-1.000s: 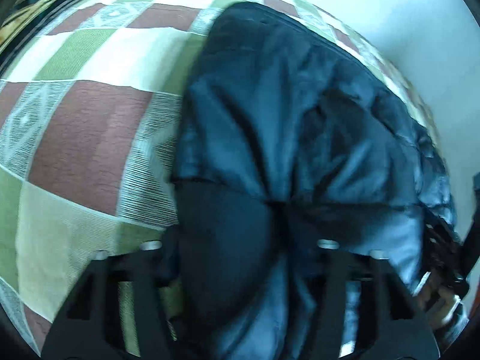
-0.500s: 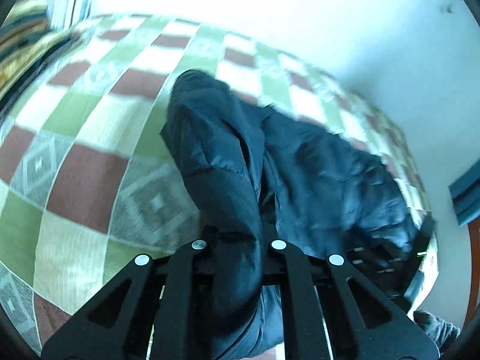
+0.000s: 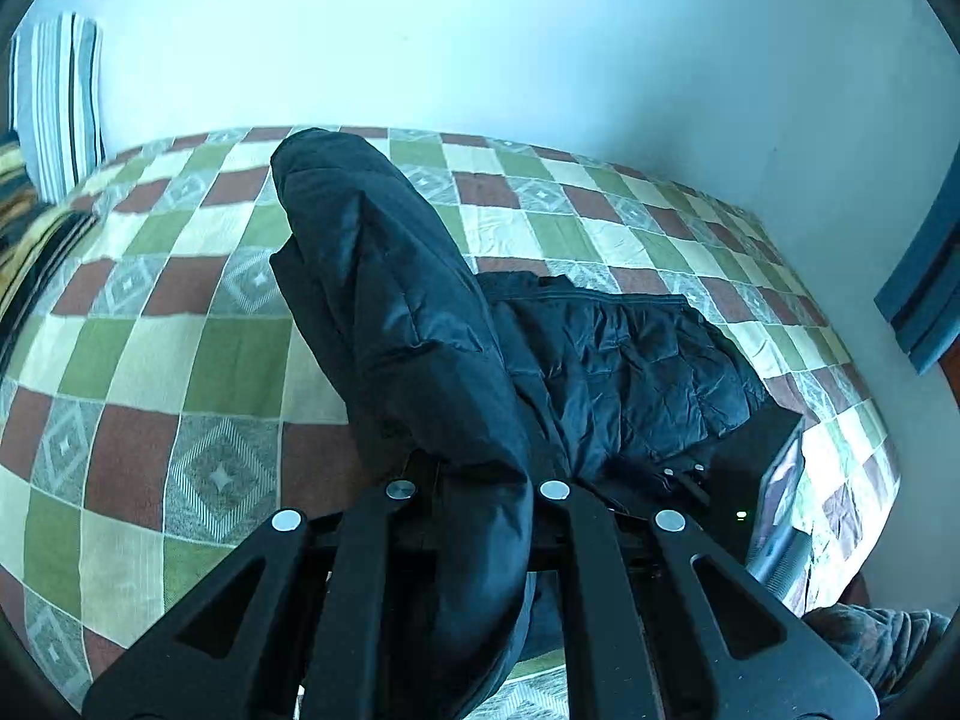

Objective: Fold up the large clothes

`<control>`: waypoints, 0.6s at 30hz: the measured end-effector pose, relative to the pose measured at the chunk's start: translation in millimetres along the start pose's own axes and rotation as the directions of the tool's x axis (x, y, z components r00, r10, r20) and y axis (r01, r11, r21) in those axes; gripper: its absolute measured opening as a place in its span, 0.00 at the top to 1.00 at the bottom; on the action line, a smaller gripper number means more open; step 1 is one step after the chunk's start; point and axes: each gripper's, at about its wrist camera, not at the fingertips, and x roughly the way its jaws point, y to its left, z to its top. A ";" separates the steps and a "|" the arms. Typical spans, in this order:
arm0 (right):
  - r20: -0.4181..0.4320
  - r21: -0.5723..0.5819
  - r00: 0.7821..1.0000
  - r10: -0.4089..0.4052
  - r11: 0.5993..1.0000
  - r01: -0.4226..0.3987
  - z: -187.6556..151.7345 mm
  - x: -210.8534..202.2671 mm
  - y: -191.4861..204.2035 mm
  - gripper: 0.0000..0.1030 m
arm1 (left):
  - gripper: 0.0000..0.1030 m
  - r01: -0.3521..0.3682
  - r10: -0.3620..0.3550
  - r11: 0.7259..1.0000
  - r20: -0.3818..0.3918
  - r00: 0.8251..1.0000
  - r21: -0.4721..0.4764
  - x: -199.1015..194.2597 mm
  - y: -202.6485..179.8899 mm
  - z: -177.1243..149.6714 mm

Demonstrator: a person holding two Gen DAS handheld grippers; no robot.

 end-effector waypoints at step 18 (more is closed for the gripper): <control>0.145 0.195 0.982 -0.123 0.976 0.094 -34.3 -115.0 -143.1 0.49 | 0.94 0.001 0.002 0.975 -0.016 1.000 0.223 37.1 -146.9 3.2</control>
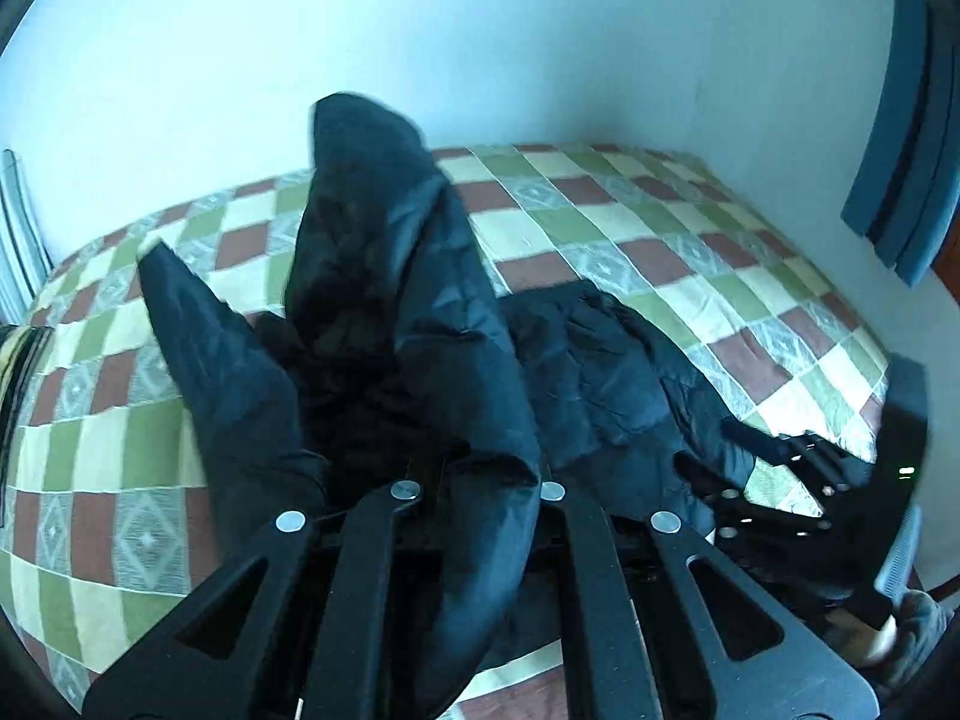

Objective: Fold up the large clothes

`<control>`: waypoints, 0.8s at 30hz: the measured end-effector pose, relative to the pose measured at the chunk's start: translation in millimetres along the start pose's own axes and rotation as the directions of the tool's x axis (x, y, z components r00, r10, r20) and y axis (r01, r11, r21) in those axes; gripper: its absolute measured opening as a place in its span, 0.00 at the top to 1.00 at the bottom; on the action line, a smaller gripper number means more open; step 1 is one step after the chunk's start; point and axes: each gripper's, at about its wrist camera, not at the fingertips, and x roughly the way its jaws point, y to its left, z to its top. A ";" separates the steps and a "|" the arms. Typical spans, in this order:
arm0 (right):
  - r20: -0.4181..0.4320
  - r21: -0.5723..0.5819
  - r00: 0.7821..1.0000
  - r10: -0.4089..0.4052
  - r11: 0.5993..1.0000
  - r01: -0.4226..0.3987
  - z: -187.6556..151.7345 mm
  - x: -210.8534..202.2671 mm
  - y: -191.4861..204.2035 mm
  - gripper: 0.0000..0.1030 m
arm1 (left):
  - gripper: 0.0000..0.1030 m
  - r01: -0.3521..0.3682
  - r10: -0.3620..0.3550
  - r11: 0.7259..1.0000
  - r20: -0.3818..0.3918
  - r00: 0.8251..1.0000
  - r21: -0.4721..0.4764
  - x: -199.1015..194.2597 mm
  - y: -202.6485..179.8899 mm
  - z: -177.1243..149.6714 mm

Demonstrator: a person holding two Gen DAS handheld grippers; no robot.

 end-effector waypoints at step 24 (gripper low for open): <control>-0.045 0.187 0.998 -0.048 0.981 0.056 -18.7 -7.5 -110.0 0.49 | 0.94 0.040 -0.023 0.990 -0.121 0.992 0.137 112.8 -137.4 -21.7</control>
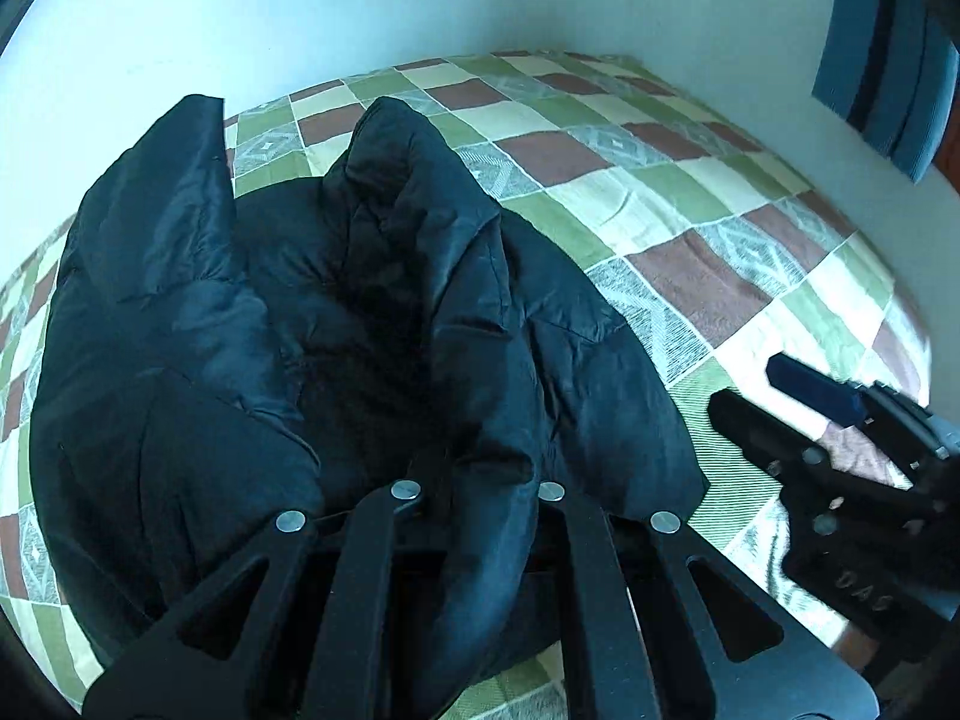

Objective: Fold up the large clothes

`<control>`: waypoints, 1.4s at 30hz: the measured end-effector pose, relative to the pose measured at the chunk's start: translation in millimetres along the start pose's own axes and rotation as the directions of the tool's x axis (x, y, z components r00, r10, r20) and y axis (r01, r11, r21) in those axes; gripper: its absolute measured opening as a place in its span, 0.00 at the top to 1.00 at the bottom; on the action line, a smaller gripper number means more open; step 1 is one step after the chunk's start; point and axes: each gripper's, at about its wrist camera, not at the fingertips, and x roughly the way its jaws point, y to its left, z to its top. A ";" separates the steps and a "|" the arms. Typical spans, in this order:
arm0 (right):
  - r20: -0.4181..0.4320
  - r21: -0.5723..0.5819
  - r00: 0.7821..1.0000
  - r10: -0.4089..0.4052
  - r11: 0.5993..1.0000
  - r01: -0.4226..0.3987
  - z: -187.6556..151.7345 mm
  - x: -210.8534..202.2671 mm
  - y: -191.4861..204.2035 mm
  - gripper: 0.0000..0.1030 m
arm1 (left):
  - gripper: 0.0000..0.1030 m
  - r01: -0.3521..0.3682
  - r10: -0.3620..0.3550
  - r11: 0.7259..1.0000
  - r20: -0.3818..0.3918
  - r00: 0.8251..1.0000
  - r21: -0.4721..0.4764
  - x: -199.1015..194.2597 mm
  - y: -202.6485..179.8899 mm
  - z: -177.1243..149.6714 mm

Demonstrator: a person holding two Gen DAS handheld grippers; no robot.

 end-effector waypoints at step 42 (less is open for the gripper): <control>0.020 -0.307 0.995 0.099 0.947 -0.088 52.1 -18.9 183.8 0.28 | 0.39 -0.403 0.456 0.825 0.047 0.889 -0.395 -120.9 186.1 -75.1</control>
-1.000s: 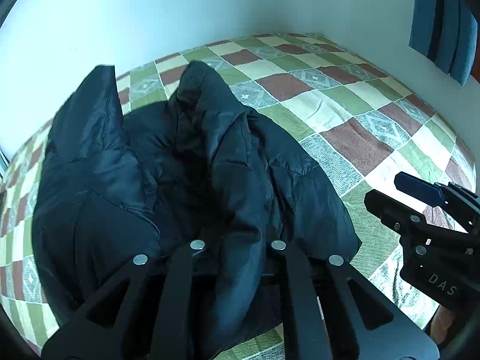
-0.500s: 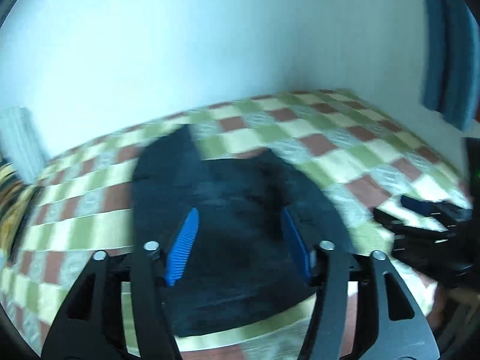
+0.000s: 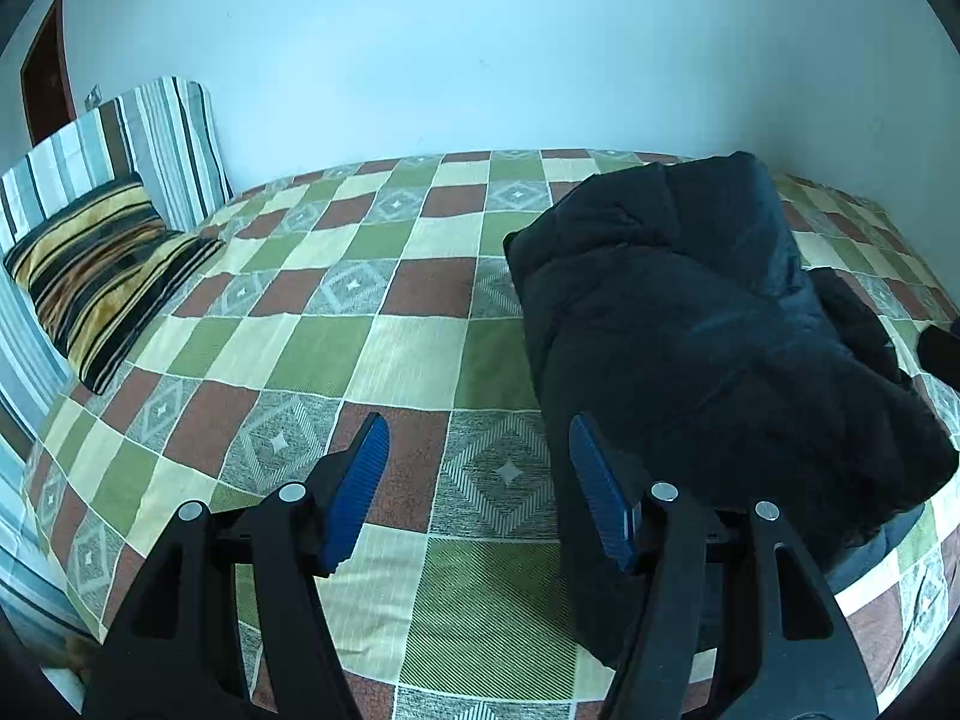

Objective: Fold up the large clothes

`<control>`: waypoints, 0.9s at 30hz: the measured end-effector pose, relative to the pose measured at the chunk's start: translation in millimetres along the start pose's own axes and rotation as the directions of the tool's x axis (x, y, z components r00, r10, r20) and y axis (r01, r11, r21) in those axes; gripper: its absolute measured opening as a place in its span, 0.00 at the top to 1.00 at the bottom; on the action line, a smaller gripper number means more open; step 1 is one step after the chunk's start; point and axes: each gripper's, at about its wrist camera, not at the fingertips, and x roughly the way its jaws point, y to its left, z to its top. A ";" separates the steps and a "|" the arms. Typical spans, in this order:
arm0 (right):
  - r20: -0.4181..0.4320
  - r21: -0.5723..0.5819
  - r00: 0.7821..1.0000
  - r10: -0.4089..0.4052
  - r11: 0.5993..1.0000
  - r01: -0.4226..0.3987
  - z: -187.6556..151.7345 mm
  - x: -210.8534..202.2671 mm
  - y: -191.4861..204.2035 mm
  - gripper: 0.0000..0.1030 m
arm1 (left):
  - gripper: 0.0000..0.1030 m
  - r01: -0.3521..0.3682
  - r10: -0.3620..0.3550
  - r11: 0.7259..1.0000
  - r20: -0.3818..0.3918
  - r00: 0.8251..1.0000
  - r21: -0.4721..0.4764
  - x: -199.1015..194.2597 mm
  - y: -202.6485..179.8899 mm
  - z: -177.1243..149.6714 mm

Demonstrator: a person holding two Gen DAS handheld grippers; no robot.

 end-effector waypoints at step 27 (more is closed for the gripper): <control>-0.028 -0.044 0.994 -0.104 0.994 0.103 -3.3 29.5 19.1 0.24 | 0.39 0.017 -0.016 0.999 -0.045 0.999 0.033 27.5 -12.0 -12.2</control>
